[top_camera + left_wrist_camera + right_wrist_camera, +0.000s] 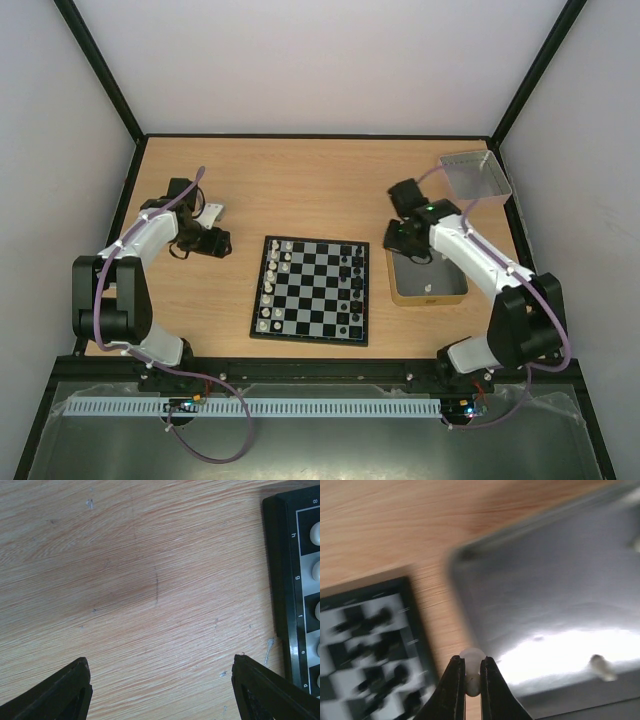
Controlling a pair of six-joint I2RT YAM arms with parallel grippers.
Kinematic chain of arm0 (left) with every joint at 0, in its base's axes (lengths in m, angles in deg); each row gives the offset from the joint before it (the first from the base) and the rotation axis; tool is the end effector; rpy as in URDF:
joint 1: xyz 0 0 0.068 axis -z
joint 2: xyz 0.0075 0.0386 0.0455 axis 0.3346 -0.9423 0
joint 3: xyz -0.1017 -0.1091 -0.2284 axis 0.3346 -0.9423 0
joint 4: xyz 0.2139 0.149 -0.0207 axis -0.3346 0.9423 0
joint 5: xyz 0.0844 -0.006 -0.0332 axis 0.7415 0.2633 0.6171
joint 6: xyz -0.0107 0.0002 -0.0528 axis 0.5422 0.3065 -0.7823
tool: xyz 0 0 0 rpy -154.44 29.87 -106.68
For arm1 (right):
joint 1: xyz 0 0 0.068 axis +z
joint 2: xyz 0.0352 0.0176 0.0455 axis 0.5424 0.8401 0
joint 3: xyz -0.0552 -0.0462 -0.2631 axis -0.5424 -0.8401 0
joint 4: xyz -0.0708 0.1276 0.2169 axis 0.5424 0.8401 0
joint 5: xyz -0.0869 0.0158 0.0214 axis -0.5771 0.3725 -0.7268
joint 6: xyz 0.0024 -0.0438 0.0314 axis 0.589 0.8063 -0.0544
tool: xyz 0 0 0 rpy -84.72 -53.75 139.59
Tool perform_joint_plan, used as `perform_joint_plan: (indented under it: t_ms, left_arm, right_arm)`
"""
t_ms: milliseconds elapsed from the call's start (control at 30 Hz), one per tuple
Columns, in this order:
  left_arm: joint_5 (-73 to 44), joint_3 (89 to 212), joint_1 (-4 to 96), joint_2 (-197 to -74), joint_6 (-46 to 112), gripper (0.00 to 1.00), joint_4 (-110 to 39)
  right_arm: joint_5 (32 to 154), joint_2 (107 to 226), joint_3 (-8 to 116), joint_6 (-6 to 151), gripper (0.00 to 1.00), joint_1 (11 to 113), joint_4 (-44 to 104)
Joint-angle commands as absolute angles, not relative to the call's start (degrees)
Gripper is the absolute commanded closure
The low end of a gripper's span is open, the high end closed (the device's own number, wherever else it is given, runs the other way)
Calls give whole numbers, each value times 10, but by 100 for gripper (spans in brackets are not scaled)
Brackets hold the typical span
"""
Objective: Set up the chess pieces on the board
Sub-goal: Place the chess piece on the chessboard.
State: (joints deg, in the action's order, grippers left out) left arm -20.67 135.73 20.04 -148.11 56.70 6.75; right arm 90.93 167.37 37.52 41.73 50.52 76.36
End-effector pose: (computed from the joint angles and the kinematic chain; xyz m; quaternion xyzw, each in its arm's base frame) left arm 0.2880 -0.0114 0.2007 0.1270 0.9704 -0.1075 0.1752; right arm 0.2566 0.0854 0.2321 0.1626 0.9696 0.1238 0.1349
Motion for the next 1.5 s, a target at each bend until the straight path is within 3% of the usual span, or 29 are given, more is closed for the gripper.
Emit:
perform_joint_plan:
  t_ms: [0,233,433,767,1467]
  left_arm:
    - [-201,1355,203,-1479,568,23,77]
    - [-193,1357,202,-1476,565,23,74]
    - [-186,1355,196,-1469,563,23,74]
    - [-187,1355,178,-1457,566,23,79]
    - [-196,1355,173,-1452,566,23,79]
  right_arm:
    - [859,1674,448,363,98,635,840]
    - [853,1789,553,329,97,845,868]
    - [864,1909,654,347,97,927,866]
    - [872,2039,800,387,97,935,889]
    - [882,2098,820,396,97,924,868]
